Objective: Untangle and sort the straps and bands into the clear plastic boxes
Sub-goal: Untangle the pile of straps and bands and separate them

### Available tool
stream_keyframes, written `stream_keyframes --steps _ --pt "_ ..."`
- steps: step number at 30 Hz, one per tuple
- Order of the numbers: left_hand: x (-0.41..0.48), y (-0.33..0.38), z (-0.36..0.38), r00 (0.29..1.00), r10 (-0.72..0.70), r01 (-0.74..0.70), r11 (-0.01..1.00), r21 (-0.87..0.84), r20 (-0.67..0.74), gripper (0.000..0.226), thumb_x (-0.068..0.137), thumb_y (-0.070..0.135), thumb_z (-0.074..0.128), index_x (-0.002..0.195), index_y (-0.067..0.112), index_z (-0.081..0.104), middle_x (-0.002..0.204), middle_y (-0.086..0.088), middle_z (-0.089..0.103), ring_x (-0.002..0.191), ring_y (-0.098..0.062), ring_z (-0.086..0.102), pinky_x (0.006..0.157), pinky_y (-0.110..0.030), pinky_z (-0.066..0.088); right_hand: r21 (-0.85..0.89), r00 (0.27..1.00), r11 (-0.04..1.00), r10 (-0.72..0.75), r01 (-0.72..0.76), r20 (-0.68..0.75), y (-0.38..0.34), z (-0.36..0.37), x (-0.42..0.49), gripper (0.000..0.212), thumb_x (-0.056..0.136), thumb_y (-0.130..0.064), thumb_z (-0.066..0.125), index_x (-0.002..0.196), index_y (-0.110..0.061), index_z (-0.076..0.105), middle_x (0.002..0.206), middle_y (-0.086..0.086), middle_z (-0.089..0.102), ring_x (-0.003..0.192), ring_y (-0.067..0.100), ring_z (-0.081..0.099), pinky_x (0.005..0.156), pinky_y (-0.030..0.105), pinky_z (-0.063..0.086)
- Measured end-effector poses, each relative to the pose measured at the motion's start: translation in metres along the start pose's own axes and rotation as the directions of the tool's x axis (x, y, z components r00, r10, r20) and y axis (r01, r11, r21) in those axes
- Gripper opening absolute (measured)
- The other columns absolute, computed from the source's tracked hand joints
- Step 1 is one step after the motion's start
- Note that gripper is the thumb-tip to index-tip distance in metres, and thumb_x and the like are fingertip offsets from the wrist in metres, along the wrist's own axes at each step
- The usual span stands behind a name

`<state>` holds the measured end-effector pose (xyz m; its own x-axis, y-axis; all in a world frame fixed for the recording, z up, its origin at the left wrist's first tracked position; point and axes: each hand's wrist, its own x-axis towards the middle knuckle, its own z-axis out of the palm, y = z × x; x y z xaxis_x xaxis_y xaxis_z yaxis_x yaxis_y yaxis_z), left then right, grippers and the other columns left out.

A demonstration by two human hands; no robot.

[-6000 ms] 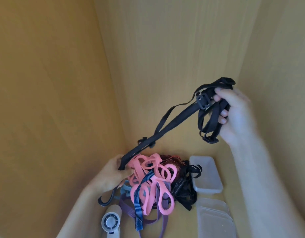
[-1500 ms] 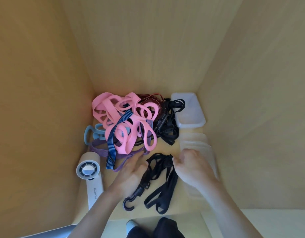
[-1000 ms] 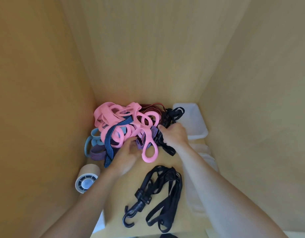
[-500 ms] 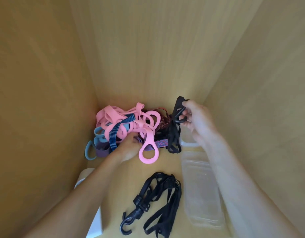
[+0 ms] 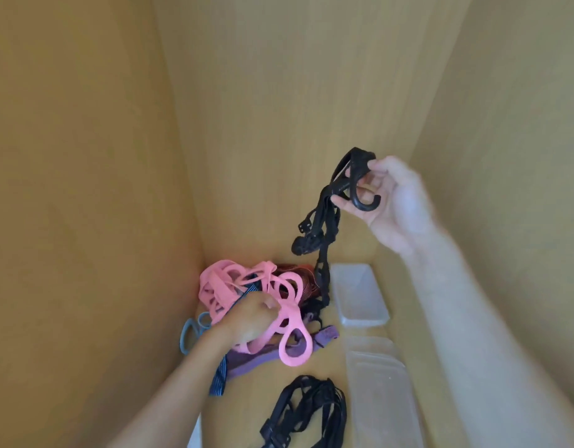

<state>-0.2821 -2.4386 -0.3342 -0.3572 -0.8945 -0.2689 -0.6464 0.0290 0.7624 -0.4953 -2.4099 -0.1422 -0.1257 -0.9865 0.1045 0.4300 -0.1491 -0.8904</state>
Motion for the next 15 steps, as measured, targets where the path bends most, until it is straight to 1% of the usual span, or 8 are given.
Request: stream_keyframes --steps 2,4,5,7,10,12,13,15 --pt "-0.001 0.02 -0.016 0.989 0.058 -0.074 0.991 -0.112 -0.136 0.016 0.091 0.008 0.051 0.085 0.02 0.06 0.078 -0.004 0.056 0.067 -0.018 0.047 0.065 -0.035 0.044 0.016 1.0 1.0 -0.023 0.023 0.018 -0.011 0.007 -0.002 0.022 0.095 -0.012 0.05 0.08 -0.008 0.065 0.08 0.007 0.056 0.072 0.022 0.048 0.091 0.054 0.057" --pt "0.001 0.04 -0.03 0.976 0.062 -0.108 0.97 -0.216 -0.207 0.019 0.093 0.004 0.057 0.1 0.021 0.06 0.09 -0.002 0.06 0.071 -0.012 0.052 0.065 -0.024 0.046 0.029 0.998 0.998 -0.052 0.051 0.03 -0.021 0.011 -0.004 0.029 0.096 -0.011 0.049 0.073 -0.009 0.067 0.075 0.006 0.058 0.069 0.021 0.046 0.092 0.055 0.057" --pt "0.002 0.05 -0.036 0.974 0.076 -0.127 0.963 -0.239 -0.212 0.021 0.093 0.006 0.06 0.107 0.022 0.058 0.099 -0.003 0.06 0.079 -0.011 0.056 0.072 -0.024 0.05 0.036 0.997 0.997 -0.066 0.065 0.038 -0.026 0.013 -0.006 0.03 0.096 -0.01 0.048 0.072 -0.009 0.067 0.074 0.006 0.058 0.068 0.021 0.045 0.092 0.055 0.057" --pt "0.002 0.071 -0.042 0.974 0.119 -0.165 0.957 -0.24 -0.195 0.033 0.092 0.015 0.066 0.121 0.022 0.053 0.115 -0.003 0.057 0.098 -0.016 0.06 0.086 -0.033 0.053 0.047 0.994 0.995 -0.087 0.084 0.059 -0.034 0.014 -0.007 0.031 0.096 -0.011 0.048 0.072 -0.008 0.068 0.075 0.006 0.059 0.07 0.022 0.046 0.09 0.055 0.057" --pt "0.001 0.1 -0.041 0.971 0.163 -0.208 0.938 -0.279 -0.174 0.071 0.088 0.029 0.076 0.146 0.022 0.036 0.134 0.0 0.046 0.12 -0.022 0.055 0.09 -0.03 0.046 0.047 0.99 0.995 -0.096 0.092 0.102 -0.04 0.013 -0.009 0.032 0.095 -0.012 0.049 0.071 -0.009 0.07 0.077 0.006 0.06 0.077 0.024 0.046 0.091 0.055 0.057" --pt "0.007 0.114 -0.039 0.969 0.173 -0.223 0.922 -0.316 -0.176 0.087 0.085 0.032 0.08 0.154 0.022 0.028 0.139 0.0 0.043 0.125 -0.023 0.054 0.099 -0.033 0.046 0.048 0.986 0.995 -0.093 0.087 0.135 -0.039 0.011 -0.011 0.029 0.094 -0.012 0.048 0.073 -0.009 0.069 0.077 0.005 0.06 0.076 0.022 0.046 0.092 0.055 0.056" --pt "0.01 0.12 -0.039 0.97 0.172 -0.221 0.921 -0.321 -0.173 0.089 0.085 0.032 0.08 0.155 0.021 0.027 0.14 -0.001 0.046 0.125 -0.023 0.055 0.102 -0.036 0.047 0.051 0.985 0.995 -0.09 0.084 0.147 -0.037 0.01 -0.013 0.026 0.094 -0.012 0.047 0.076 -0.007 0.066 0.077 0.005 0.06 0.073 0.021 0.046 0.093 0.056 0.056" --pt "0.016 0.126 -0.039 0.976 0.162 -0.199 0.933 -0.299 -0.144 0.077 0.088 0.027 0.078 0.15 0.015 0.035 0.131 -0.008 0.06 0.115 -0.022 0.06 0.1 -0.036 0.05 0.065 0.985 0.995 -0.085 0.075 0.152 -0.034 0.004 -0.016 0.021 0.094 -0.012 0.046 0.081 -0.005 0.06 0.076 0.006 0.058 0.067 0.019 0.049 0.094 0.057 0.054"
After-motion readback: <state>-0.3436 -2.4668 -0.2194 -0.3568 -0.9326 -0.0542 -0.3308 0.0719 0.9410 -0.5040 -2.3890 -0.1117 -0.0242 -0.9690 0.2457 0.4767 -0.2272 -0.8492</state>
